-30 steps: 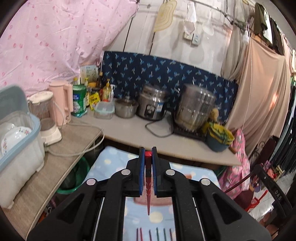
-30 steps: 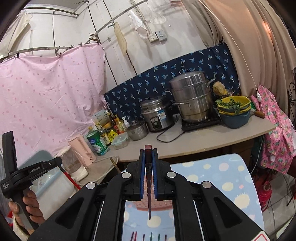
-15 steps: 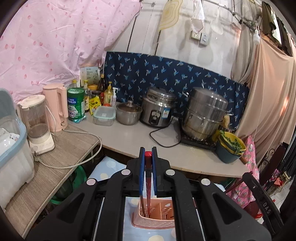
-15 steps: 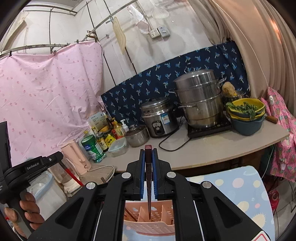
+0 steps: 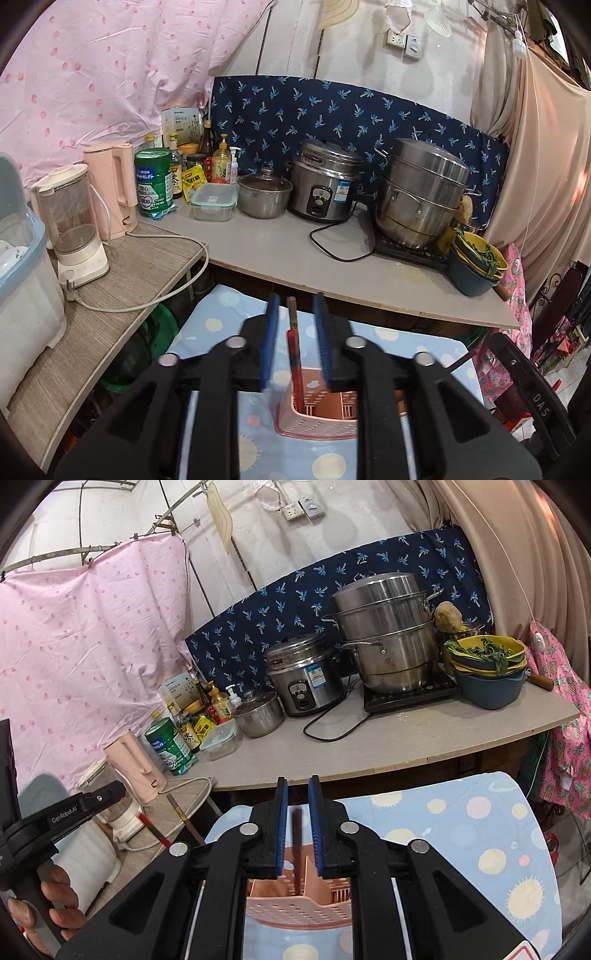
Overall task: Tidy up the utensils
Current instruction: 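Lower both chopsticks into the pink basket and open both tools, then move both open tools back over the remaining chopsticks, then grasp a dark red chopstick with the right tool while the left tool approaches a dark brown chopstick, then lift both held chopsticks and carry them up to the pink basket, then lower both chopsticks into the pink basket and open both tools, then move both open tools back over the remaining chopsticks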
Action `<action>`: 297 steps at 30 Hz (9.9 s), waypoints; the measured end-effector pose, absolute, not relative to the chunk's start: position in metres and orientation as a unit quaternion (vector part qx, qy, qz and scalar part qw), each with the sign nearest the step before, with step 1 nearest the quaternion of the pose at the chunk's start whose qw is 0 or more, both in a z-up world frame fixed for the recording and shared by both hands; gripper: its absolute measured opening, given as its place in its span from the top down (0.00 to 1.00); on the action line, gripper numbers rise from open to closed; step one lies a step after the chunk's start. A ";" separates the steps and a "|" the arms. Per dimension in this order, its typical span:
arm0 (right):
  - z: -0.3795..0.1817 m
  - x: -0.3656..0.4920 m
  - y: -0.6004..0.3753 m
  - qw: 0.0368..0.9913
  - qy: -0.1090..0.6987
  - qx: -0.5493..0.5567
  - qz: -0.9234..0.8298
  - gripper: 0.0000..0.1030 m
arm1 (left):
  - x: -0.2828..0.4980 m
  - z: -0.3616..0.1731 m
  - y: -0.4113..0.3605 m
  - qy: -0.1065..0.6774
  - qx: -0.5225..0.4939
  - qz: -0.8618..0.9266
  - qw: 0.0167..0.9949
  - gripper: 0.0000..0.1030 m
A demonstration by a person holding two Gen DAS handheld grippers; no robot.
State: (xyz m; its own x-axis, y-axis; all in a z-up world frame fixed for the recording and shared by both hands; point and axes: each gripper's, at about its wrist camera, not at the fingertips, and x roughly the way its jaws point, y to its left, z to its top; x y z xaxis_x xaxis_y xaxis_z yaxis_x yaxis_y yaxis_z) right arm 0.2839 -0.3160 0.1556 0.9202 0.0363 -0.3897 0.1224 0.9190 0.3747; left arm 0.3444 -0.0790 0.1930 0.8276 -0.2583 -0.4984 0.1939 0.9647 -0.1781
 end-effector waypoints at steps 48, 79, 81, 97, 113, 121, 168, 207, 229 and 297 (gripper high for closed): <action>-0.045 0.025 -0.209 0.905 0.412 0.102 -0.036 0.68 | 0.097 -0.025 -0.008 0.420 0.044 -0.093 0.902 0.45; -0.067 -0.005 -0.201 0.896 0.420 0.120 -0.085 0.93 | 0.061 -0.061 -0.030 0.450 0.083 -0.129 0.880 0.37; -0.067 -0.007 -0.203 0.895 0.419 0.127 -0.087 0.93 | 0.059 -0.062 -0.031 0.446 0.087 -0.126 0.882 0.38; -0.068 -0.007 -0.206 0.892 0.414 0.153 -0.099 0.93 | 0.052 -0.059 -0.049 0.446 0.106 -0.139 0.878 0.75; -0.069 -0.002 -0.208 0.892 0.413 0.148 -0.106 0.93 | 0.056 -0.058 -0.052 0.456 0.100 -0.129 0.875 0.93; -0.070 -0.003 -0.210 0.893 0.411 0.152 -0.101 0.93 | 0.057 -0.058 -0.051 0.457 0.091 -0.129 0.875 0.93; 0.062 0.025 -0.265 0.940 0.306 0.136 -0.064 0.93 | 0.108 0.080 -0.014 0.380 0.002 -0.177 0.908 0.93; 0.243 0.286 -0.330 0.968 0.133 0.212 -0.006 0.93 | 0.340 0.245 -0.081 0.233 -0.075 -0.168 0.955 0.93; 0.177 0.293 -0.319 0.963 0.197 0.182 -0.016 0.73 | 0.338 0.182 -0.073 0.281 -0.060 -0.139 0.948 0.57; -0.051 0.023 -0.193 0.910 0.403 0.093 -0.031 0.56 | 0.087 -0.021 -0.020 0.426 0.049 -0.082 0.900 0.29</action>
